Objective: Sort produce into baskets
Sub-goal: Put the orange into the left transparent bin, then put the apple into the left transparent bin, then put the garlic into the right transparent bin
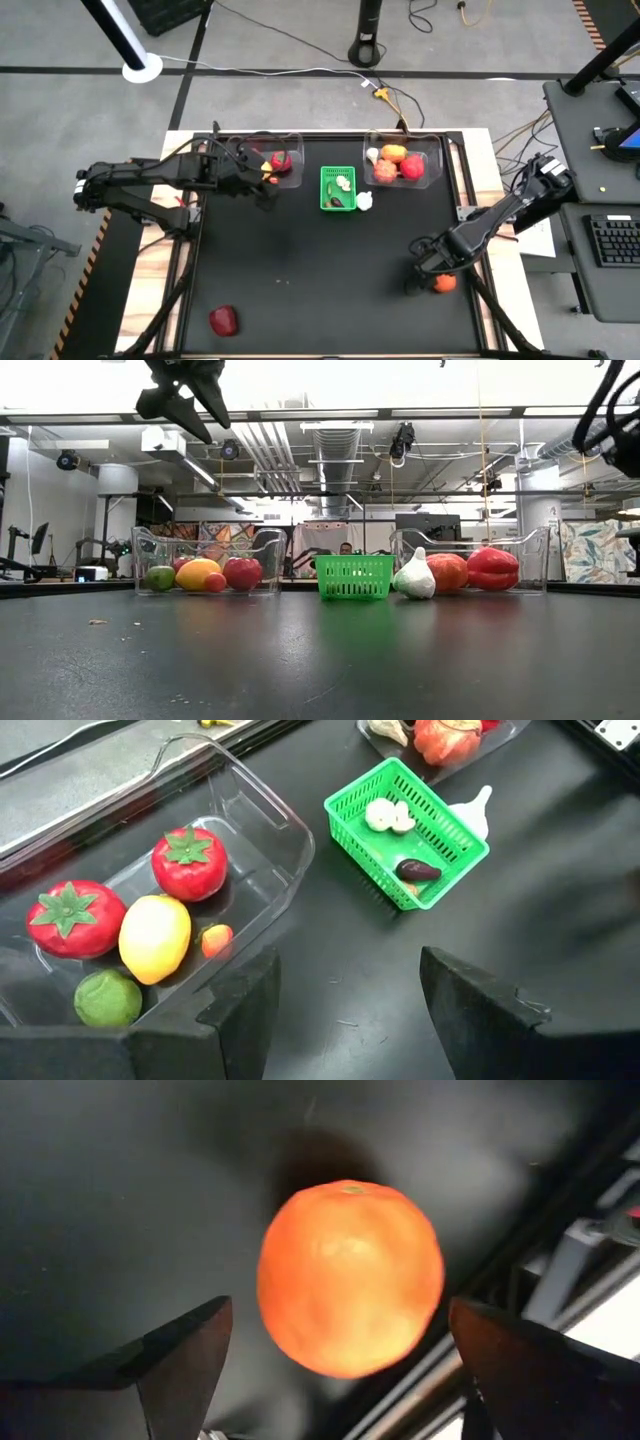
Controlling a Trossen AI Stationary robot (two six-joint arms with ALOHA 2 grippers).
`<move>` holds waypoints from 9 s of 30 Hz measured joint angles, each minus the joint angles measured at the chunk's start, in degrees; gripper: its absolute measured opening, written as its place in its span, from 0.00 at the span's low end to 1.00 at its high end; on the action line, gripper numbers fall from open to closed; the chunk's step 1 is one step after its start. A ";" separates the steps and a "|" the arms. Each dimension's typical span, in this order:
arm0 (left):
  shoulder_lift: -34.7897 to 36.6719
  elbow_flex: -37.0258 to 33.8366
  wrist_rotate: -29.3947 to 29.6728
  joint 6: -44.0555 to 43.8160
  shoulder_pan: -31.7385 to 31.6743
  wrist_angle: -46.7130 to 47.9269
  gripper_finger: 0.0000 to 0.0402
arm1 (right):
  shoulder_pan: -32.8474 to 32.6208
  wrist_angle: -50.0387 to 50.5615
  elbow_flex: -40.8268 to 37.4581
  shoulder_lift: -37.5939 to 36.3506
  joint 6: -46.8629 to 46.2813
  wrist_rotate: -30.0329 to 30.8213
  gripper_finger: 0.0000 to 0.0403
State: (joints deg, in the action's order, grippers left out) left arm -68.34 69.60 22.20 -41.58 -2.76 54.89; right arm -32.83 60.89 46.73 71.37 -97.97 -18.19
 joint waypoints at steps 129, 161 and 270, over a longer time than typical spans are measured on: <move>-30.53 8.08 -36.45 -95.33 53.83 15.15 0.87 | 46.35 -20.49 77.67 47.45 86.64 7.65 0.87; -33.85 -1.10 -30.21 -92.59 54.50 5.17 0.90 | 45.82 -19.05 77.67 47.47 86.00 7.44 0.87; -16.80 -4.13 6.71 25.33 -22.34 -15.04 0.69 | 37.34 8.05 57.95 18.72 73.95 29.19 0.87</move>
State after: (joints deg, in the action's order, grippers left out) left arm -85.14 65.47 28.91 -16.25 -25.10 39.86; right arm 4.51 68.95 104.68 90.09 -24.02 11.00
